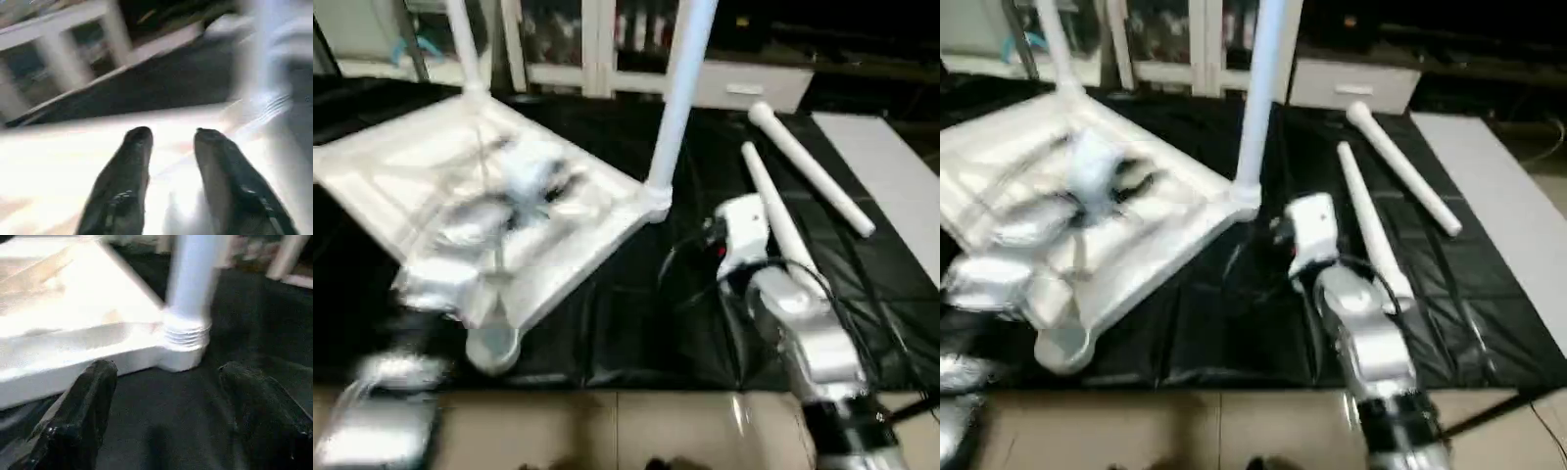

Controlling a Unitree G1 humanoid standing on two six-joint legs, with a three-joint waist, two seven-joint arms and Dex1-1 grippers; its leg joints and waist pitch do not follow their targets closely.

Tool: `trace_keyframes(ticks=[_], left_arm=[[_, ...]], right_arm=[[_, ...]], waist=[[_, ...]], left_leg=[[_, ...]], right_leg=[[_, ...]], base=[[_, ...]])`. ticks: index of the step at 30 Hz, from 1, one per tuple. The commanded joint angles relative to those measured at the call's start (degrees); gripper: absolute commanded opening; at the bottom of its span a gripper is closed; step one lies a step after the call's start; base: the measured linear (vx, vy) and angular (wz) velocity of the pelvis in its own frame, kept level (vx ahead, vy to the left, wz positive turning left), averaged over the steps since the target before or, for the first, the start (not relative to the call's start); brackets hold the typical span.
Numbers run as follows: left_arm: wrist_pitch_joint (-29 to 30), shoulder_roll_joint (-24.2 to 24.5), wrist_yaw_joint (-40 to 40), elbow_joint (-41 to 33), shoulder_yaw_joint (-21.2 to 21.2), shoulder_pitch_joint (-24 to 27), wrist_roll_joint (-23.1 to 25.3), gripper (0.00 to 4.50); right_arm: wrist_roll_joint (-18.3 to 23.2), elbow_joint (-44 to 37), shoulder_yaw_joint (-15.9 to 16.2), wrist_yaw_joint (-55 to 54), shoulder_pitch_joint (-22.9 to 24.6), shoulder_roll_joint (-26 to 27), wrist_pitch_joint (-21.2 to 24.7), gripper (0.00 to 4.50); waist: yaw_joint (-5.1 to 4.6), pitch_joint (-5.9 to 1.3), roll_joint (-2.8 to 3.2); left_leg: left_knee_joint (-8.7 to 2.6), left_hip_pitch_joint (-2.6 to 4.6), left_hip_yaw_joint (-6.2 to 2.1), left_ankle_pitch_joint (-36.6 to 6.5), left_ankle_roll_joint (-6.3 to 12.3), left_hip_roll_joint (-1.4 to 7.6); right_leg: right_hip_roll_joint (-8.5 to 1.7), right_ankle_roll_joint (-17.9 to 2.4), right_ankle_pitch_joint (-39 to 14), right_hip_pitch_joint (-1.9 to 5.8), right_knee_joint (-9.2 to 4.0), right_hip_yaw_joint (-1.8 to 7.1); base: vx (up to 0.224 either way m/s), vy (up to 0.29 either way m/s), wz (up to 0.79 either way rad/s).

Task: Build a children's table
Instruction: Rotate leg to tighten, then rotate table base

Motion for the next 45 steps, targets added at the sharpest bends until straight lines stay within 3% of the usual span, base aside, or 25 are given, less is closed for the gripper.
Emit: trace_keyframes(ticks=[1, 3, 5, 6, 8, 9, 10, 11, 12, 15, 16, 17, 19, 22, 23, 24, 25, 26, 29, 30, 32, 35, 38, 44, 45], left_arm=[[1.7, 1.0, 1.6, -1.8, 1.8, -0.6, 2.0, 2.01], [6.1, 7.0, 2.4, -2.7, 4.3, 1.7, 4.5, 2.25], [7.0, 8.3, 1.9, -3.2, 4.7, 2.5, 4.9, 2.32], [10.7, 10.9, 0.8, -5.7, 5.9, 4.7, 4.8, 2.37], [14.0, 15.1, -0.7, -8.2, 5.5, 7.8, 6.5, 2.59], [18.5, 21.5, -2.4, -10.3, 3.8, 12.1, 10.4, 2.68], [19.2, 22.4, -2.7, -10.5, 3.5, 12.7, 11.0, 2.73], [21.2, 24.6, -3.4, -11.1, 2.7, 14.2, 12.5, 2.8], [23.2, 26.0, -4.5, -11.7, 2.2, 15.3, 13.0, 2.91], [25.4, 27.5, -7.3, -13.5, 1.0, 17.5, 12.4, 3.19], [26.1, 28.1, -9.1, -14.6, -0.1, 18.7, 12.0, 3.26], [26.5, 28.5, -10.6, -15.6, -1.0, 19.7, 11.6, 3.37], [27.4, 28.9, -11.8, -17.0, -1.8, 20.8, 10.9, 3.58], [28.5, 28.9, -13.4, -19.9, -2.8, 22.6, 9.6, 3.76], [28.7, 28.5, -13.6, -20.4, -2.8, 22.8, 9.2, 3.86], [30.6, 23.9, -14.6, -25.2, -3.1, 23.0, 4.7, 3.94], [30.8, 23.0, -14.8, -25.9, -3.2, 22.8, 3.9, 3.99], [31.5, 19.5, -15.5, -28.7, -3.5, 22.2, 1.1, 4.09], [32.7, 17.4, -16.1, -30.4, -3.8, 21.6, -0.1, 4.34], [33.6, 13.9, -16.1, -31.0, -4.2, 20.1, -2.2, 4.43], [34.2, 11.2, -16.4, -31.1, -5.6, 19.2, -3.1, 4.47], [34.1, 9.8, -16.1, -30.6, -7.0, 19.0, -2.6, 4.47], [32.8, 6.8, -13.6, -27.8, -8.4, 17.8, -0.9, 4.47], [30.4, -1.5, -5.8, -20.9, -8.8, 13.1, 0.3, 4.47], [30.4, -1.5, -5.8, -20.9, -8.8, 13.1, 0.3, 4.47]], right_arm=[[1.1, -2.4, 0.9, 2.2, 0.5, -0.6, 1.9, 3.7], [3.0, -5.0, 2.2, 5.6, 1.3, -2.1, 4.0, 3.7], [3.3, -5.5, 2.5, 6.3, 1.5, -2.4, 4.4, 3.7], [3.6, -6.5, 3.2, 7.9, 1.8, -3.4, 5.1, 3.7], [3.9, -7.4, 3.8, 9.6, 2.0, -4.4, 6.0, 3.7], [4.1, -8.3, 4.5, 11.5, 2.4, -5.7, 6.7, 3.7], [4.2, -8.3, 4.6, 11.7, 2.4, -5.9, 6.8, 3.7], [4.3, -8.6, 4.7, 12.3, 2.5, -6.4, 7.1, 3.7], [4.3, -8.8, 4.6, 12.6, 2.5, -6.7, 7.4, 3.7], [4.5, -9.0, 4.6, 12.8, 2.6, -7.1, 7.8, 3.7], [4.4, -8.9, 4.6, 12.8, 2.6, -7.2, 7.8, 3.7], [4.3, -8.8, 4.6, 12.8, 2.6, -7.3, 7.8, 3.7], [4.3, -9.0, 4.6, 12.8, 2.7, -7.4, 8.0, 3.7], [4.4, -9.3, 4.6, 13.0, 2.8, -7.5, 8.3, 3.7], [4.4, -9.3, 4.6, 13.0, 2.8, -7.6, 8.3, 3.7], [4.5, -9.5, 4.6, 13.1, 2.9, -7.7, 8.6, 3.7], [4.5, -9.5, 4.6, 13.2, 3.0, -7.8, 8.6, 3.7], [4.6, -9.6, 4.6, 13.3, 3.0, -7.8, 8.7, 3.7], [4.5, -9.7, 4.7, 13.7, 3.1, -8.0, 8.8, 3.7], [4.6, -9.9, 4.9, 14.3, 3.2, -8.3, 9.1, 3.7], [4.6, -10.4, 5.8, 15.6, 3.5, -9.5, 9.6, 3.7], [4.4, -10.8, 6.5, 16.6, 3.9, -10.6, 10.1, 3.7], [4.4, -11.5, 7.0, 17.9, 4.3, -12.4, 10.9, 3.7], [4.8, -11.2, 3.5, 17.4, 3.5, -13.9, 11.1, 3.7], [4.8, -11.2, 3.5, 17.4, 3.5, -13.9, 11.1, 3.7]], waist=[[0.05, -3.72, 1.53], [0.17, -3.44, 1.65], [0.11, -3.28, 1.67], [0.11, -3.36, 1.7], [0.17, -3.26, 1.87], [0.09, -3.13, 1.82], [0.12, -3.29, 1.98], [-0.24, -2.91, 1.85], [-0.29, -2.95, 1.92], [0.25, -2.81, 2.22], [0.32, -2.84, 2.17], [0.39, -2.62, 2.16], [0.37, -2.59, 2.15], [0.31, -2.75, 2.16], [0.2, -2.56, 2.13], [0.09, -2.78, 2.07], [0.15, -2.63, 2.21], [0.31, -2.8, 2.05], [0.83, -2.99, 2.07], [0.88, -3.14, 2.03], [0.96, -3.23, 1.85], [1.07, -3.37, 1.71], [0.84, -3.37, 1.58], [1.17, -3.28, 1.31], [1.02, -3.2, 1.16]], left_leg=[[-4.39, 0.35, 0.08, -11.6, 1.75, 0.81], [-4.5, 0.69, 0.06, -14.1, 0.74, 0.79], [-4.82, 0.39, -0.18, -14.5, 0.07, 0.93], [-4.76, 0.65, -0.27, -14.6, -0.5, 1.07], [-4.89, 0.62, -0.34, -14.5, -0.6, 1.12], [-4.88, 0.57, -0.18, -14.9, -0.49, 0.84], [-4.88, 0.67, -0.36, -15.1, -0.58, 1.05], [-5.13, 0.34, -0.32, -16.0, -0.24, 0.93], [-5.11, 0.59, -0.4, -16.5, -0.31, 0.94], [-4.96, 1.56, -0.19, -18.8, -0.56, 0.94], [-4.97, 1.56, -0.22, -19.0, -0.7, 1.0], [-5.3, 1.08, -0.47, -19.6, -0.88, 1.09], [-5.27, 1.5, -0.59, -22.2, -1.08, 0.94], [-5.28, 1.36, -0.81, -21.6, -1.03, 0.95], [-5.4, 1.11, -0.86, -21.3, -0.8, 0.9], [-5.27, 1.31, -0.8, -21.1, -0.95, 0.91], [-5.36, 1.32, -0.82, -20.9, -1.06, 1.05], [-5.1, 1.79, -0.51, -21.1, -1.15, 1.0], [-4.99, 1.42, -0.34, -19.1, -0.78, 0.93], [-5.12, 0.94, -0.42, -18.0, -0.74, 0.87], [-4.93, 0.87, -0.4, -17.3, -0.58, 0.7], [-4.93, 0.44, -0.48, -15.3, -0.22, 0.72], [-4.77, 0.32, -0.39, -14.6, 0.19, 0.65], [-4.33, 0.84, -0.17, -15.5, 1.07, 0.37], [-4.35, 0.58, -0.17, -15.6, 1.14, 0.25]], right_leg=[[-2.07, -9.2, -12.6, 4.49, -3.71, 2.95], [-2.14, -7.9, -16.6, 4.02, -4.21, 3.02], [-2.15, -7.5, -16.9, 4.2, -4.11, 3.08], [-2.32, -7.8, -16.5, 4.1, -3.81, 3.15], [-2.36, -8.2, -16.0, 4.03, -3.72, 3.23], [-2.11, -7.8, -17.0, 3.93, -4.04, 3.23], [-2.31, -7.9, -16.9, 4.0, -3.81, 3.24], [-2.03, -7.1, -18.6, 3.95, -4.12, 3.28], [-2.11, -6.8, -19.8, 3.8, -4.27, 3.35], [-2.16, -7.5, -22.1, 2.9, -4.99, 3.43], [-2.24, -7.8, -22.0, 2.94, -4.96, 3.47], [-2.28, -7.7, -22.7, 3.24, -4.78, 3.45], [-2.41, -6.8, -25.7, 3.15, -5.27, 3.38], [-2.6, -6.5, -26.1, 3.42, -5.19, 3.42], [-2.41, -6.4, -26.5, 3.44, -5.34, 3.33], [-2.51, -6.6, -26.3, 3.47, -5.24, 3.4], [-2.55, -7.0, -26.1, 3.49, -5.44, 3.38], [-2.45, -7.6, -25.3, 3.1, -5.51, 3.45], [-2.29, -8.3, -22.7, 3.3, -5.07, 3.57], [-2.23, -7.6, -22.4, 3.86, -4.91, 3.52], [-2.23, -7.2, -22.5, 3.98, -4.94, 3.5], [-2.29, -6.5, -22.4, 4.44, -4.9, 3.53], [-2.03, -5.9, -22.5, 4.42, -5.03, 3.58], [-1.9, -4.2, -27.1, 3.82, -5.93, 3.49], [-1.77, -3.7, -28.0, 3.92, -6.0, 3.42]], base=[[0.0, 0.0, 0.0], [0.0, 0.0, 0.0], [0.0, 0.0, 0.0], [0.0, 0.0, 0.0], [0.0, 0.0, 0.0], [0.0, 0.0, 0.0], [0.0, 0.0, 0.0], [0.0, 0.0, 0.0], [0.0, 0.0, 0.0], [0.0, 0.0, 0.0], [0.0, 0.0, 0.0], [0.0, 0.0, 0.0], [0.0, 0.0, 0.0], [0.0, 0.0, 0.0], [0.0, 0.0, 0.0], [0.0, 0.0, 0.0], [0.0, 0.0, 0.0], [0.0, 0.0, 0.0], [0.0, 0.0, 0.0], [0.0, 0.0, 0.0], [0.0, 0.0, 0.0], [0.0, 0.0, 0.0], [0.0, 0.0, 0.0], [0.0, 0.0, 0.0], [0.0, 0.0, 0.0]])
